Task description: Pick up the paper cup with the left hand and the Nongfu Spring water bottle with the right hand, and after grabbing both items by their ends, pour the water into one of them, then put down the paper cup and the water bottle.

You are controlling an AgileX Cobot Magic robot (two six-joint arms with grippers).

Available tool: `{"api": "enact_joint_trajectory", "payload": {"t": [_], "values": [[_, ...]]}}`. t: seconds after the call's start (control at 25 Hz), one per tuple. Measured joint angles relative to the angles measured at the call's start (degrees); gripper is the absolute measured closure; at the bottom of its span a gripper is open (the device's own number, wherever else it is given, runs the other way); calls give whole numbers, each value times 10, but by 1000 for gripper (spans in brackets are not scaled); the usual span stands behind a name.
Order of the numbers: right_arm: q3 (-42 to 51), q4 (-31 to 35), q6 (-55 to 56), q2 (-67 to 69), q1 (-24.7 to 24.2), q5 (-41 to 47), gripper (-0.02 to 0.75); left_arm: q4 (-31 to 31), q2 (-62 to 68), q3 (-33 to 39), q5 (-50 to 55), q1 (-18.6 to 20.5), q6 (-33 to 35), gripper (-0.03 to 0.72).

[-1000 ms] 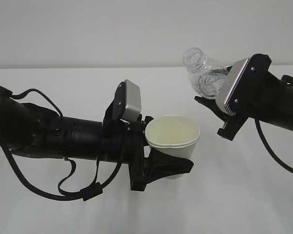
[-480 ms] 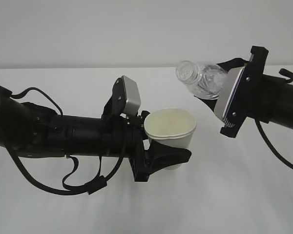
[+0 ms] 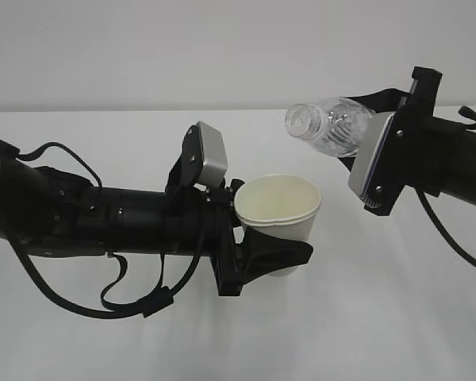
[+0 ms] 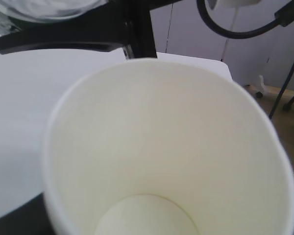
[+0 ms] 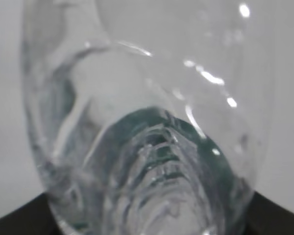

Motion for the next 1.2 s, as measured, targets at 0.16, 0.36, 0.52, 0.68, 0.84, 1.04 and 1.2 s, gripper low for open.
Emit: {"api": "enact_joint_trajectory", "payload": {"t": [0.16,0.36,0.52,0.68,0.84,1.04,1.2], "values": [[-1,20,-24,0,0,-8,300,1,0,0,0,0,0,211],[-1,27,-46,0,0,-23,300,1,0,0,0,0,0,211],[-1,37,-65,0,0,-31,300,1,0,0,0,0,0,211],[-15,44,-68,0,0,-34,300,1,0,0,-1,0,0,211],[-33,46,-68,0,0,-35,300,1,0,0,-8,0,0,211],[-34,46,-84,0,0,-35,300,1,0,0,-14,0,0,211],[-34,46,-94,0,0,-34,300,1,0,0,-14,0,0,211]]}}
